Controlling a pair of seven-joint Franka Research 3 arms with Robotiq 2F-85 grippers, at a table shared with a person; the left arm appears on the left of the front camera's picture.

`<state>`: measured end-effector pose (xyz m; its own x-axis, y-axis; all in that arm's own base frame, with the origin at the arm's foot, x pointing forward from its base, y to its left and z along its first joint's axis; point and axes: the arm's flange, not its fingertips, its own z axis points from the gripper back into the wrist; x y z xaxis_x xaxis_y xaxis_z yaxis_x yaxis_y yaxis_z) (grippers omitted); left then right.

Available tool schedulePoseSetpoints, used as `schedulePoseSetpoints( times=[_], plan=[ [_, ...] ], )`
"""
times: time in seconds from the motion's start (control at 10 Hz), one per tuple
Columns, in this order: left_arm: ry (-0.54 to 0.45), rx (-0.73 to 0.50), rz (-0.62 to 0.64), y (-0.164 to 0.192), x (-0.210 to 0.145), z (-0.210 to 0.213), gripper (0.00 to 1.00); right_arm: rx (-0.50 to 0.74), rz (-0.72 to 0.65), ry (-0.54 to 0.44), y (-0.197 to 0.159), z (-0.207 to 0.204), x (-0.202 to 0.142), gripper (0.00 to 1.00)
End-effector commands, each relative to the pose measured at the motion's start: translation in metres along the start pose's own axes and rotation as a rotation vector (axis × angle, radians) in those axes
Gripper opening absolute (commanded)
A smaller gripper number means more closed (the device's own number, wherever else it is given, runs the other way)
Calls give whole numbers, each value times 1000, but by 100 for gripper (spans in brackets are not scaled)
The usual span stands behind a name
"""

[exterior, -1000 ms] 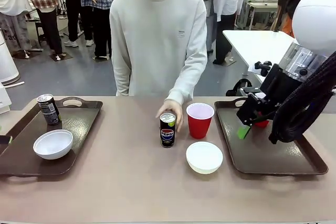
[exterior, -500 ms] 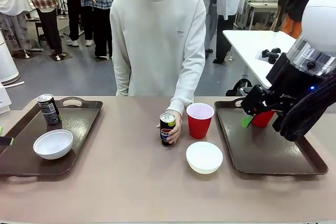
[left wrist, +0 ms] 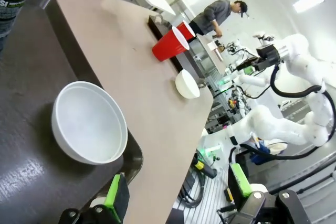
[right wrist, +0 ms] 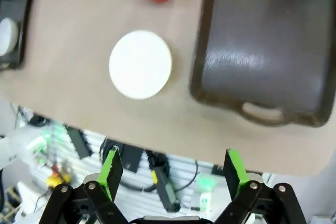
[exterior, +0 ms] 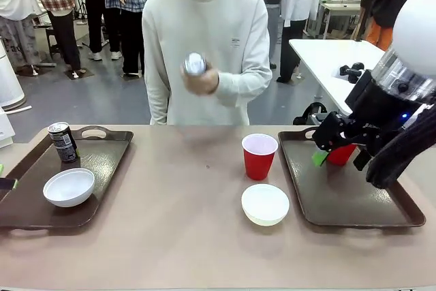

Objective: Prepare tableware on both trays.
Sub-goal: Pick up a Picnic Bowl from the table and place it on a Handle tray.

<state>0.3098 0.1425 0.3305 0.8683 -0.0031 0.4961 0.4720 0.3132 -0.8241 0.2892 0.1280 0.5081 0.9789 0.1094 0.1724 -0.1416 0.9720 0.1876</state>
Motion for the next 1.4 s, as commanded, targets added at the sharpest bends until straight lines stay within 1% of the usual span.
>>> schedulePoseSetpoints(
  times=[0.0,0.1,0.3,0.5,0.6,0.7,0.8,0.9,1.0,1.1,1.2,1.3],
  plan=[
    [-10,-10,-8,-1,-1,1,100,-186,-85,-75,17,-47,18,100],
    [-10,-10,-8,-1,-1,1,100,-234,-81,-73,27,-68,30,100],
    [-10,-10,-8,-1,-1,1,100,-271,-61,-50,40,-97,44,100],
    [-10,-10,-8,-1,-1,1,100,-259,-55,-8,42,-119,57,100],
    [-10,-10,-8,-1,-1,1,100,-252,-56,-12,42,-126,61,100],
    [-10,-10,-8,-1,-1,1,100,-236,-52,3,43,-130,62,100],
    [-10,-10,-8,-1,-1,1,100,-206,-52,42,43,-118,43,100],
    [-10,-10,-8,-1,-1,1,100,-196,22,69,50,-76,-21,100],
    [-10,-10,-8,-1,-1,1,100,-178,81,33,47,-42,-69,100],
    [-10,-10,-8,-1,-1,1,100,-180,48,1,39,-26,-79,100],
    [-10,-10,-8,-1,-1,1,100,-167,17,22,28,-24,-78,100],
    [-10,-10,-8,-1,-1,1,100,-163,15,65,26,-33,-73,100]
  ],
)
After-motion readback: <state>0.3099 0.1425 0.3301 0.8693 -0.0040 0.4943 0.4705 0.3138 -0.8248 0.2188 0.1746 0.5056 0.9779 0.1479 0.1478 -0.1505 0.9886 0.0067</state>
